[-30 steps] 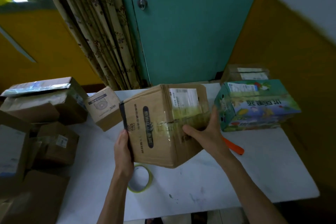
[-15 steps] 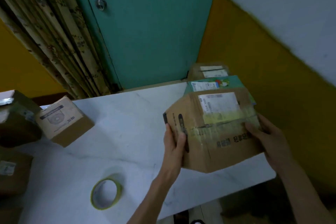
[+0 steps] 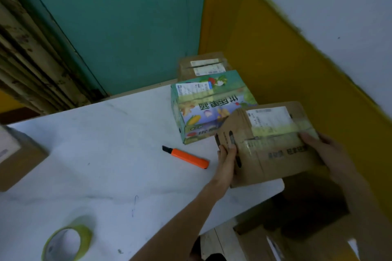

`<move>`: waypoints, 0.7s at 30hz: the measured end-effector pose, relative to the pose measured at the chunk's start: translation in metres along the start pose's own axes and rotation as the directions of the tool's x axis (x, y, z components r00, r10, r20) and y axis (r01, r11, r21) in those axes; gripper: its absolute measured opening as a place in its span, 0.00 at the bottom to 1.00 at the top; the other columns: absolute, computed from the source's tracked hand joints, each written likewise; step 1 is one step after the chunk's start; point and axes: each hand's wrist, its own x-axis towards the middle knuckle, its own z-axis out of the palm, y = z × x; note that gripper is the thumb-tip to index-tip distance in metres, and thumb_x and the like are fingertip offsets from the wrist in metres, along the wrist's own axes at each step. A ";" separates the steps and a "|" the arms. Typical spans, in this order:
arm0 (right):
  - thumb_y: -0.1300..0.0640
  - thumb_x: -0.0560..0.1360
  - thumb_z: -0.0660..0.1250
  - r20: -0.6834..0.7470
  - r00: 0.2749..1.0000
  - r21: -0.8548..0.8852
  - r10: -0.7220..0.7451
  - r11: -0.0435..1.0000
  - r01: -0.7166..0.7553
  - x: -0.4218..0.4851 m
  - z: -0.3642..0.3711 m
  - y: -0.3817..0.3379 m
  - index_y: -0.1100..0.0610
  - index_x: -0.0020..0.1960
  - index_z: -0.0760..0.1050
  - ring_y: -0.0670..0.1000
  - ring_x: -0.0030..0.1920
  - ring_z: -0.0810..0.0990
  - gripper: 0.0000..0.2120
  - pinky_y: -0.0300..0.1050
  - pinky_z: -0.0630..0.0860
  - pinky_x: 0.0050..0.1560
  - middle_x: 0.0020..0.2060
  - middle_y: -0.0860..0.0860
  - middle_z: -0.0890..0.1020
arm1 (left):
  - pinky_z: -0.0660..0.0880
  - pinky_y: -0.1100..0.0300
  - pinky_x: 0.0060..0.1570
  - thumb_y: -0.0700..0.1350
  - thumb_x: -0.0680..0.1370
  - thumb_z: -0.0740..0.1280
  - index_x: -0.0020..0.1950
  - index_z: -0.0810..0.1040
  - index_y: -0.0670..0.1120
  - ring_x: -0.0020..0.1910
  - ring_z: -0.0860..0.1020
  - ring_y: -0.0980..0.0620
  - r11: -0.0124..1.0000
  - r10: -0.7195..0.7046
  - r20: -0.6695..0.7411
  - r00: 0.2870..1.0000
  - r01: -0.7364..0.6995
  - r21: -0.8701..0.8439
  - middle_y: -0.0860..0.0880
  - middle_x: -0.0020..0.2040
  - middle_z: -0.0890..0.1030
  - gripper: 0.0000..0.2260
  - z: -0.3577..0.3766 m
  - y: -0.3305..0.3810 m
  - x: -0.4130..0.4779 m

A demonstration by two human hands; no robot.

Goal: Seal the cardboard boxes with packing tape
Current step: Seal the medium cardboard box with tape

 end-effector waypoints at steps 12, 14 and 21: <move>0.49 0.75 0.72 0.066 0.997 -0.038 -0.050 0.998 0.052 0.051 0.048 0.027 0.51 0.57 0.77 0.48 0.48 0.79 0.12 0.45 0.74 0.41 0.48 0.47 0.81 | 0.75 0.73 0.55 0.58 0.86 0.47 0.74 0.69 0.53 0.57 0.76 0.68 0.999 0.022 -0.145 0.989 -0.028 -0.042 0.53 0.68 0.77 0.22 -0.014 -0.024 0.039; 0.49 0.75 0.72 0.088 0.995 -0.030 -0.043 0.998 0.046 0.051 0.054 0.031 0.51 0.57 0.78 0.49 0.49 0.79 0.12 0.45 0.74 0.41 0.48 0.46 0.81 | 0.74 0.76 0.49 0.58 0.86 0.47 0.75 0.69 0.52 0.62 0.77 0.62 0.999 0.031 -0.175 0.984 -0.036 -0.024 0.51 0.69 0.77 0.23 -0.018 -0.024 0.034; 0.49 0.75 0.72 0.129 0.990 -0.075 -0.063 0.994 0.073 0.038 0.077 0.030 0.45 0.51 0.77 0.49 0.48 0.80 0.06 0.48 0.77 0.45 0.47 0.47 0.82 | 0.72 0.78 0.51 0.65 0.82 0.49 0.78 0.66 0.53 0.66 0.76 0.57 0.999 0.044 -0.204 0.978 -0.045 -0.002 0.53 0.69 0.76 0.28 -0.040 -0.028 0.012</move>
